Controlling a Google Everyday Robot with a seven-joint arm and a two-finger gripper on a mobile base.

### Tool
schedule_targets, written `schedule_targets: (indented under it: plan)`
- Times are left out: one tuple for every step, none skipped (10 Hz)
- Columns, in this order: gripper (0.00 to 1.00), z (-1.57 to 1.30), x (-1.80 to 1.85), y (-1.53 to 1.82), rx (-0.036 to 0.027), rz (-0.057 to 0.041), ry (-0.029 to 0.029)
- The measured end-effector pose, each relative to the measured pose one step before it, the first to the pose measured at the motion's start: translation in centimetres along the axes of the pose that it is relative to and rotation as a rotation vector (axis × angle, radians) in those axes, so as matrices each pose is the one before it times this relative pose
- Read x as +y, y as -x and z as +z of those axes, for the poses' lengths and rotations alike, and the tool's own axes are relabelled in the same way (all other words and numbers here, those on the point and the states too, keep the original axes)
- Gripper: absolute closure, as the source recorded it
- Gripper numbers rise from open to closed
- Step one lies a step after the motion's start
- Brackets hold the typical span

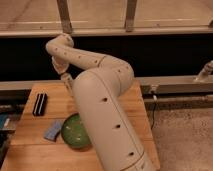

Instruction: Stand the bottle upright

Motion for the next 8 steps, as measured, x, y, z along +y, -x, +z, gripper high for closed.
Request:
schedule_targets:
  plan:
    - [0.8, -0.069, -0.107, 0.063, -0.00391, 0.00129, -0.0001]
    - [0.8, -0.017, -0.022, 0.204, -0.00565, 0.00359, 0.00274]
    - [0.8, 0.066, -0.019, 0.108, -0.00267, -0.00168, 0.00097]
    - [0.8, 0.04, 0.115, 0.158, -0.00342, -0.00174, 0.00381]
    - [0.8, 0.105, 0.158, 0.077, -0.00287, 0.00123, 0.00721]
    - [0.8, 0.07, 0.002, 0.057, -0.00409, 0.00016, 0.00217]
    - [0.8, 0.006, -0.026, 0.057, -0.00504, 0.00133, 0.0021]
    - [0.8, 0.037, -0.018, 0.023, -0.0067, 0.00226, 0.00357]
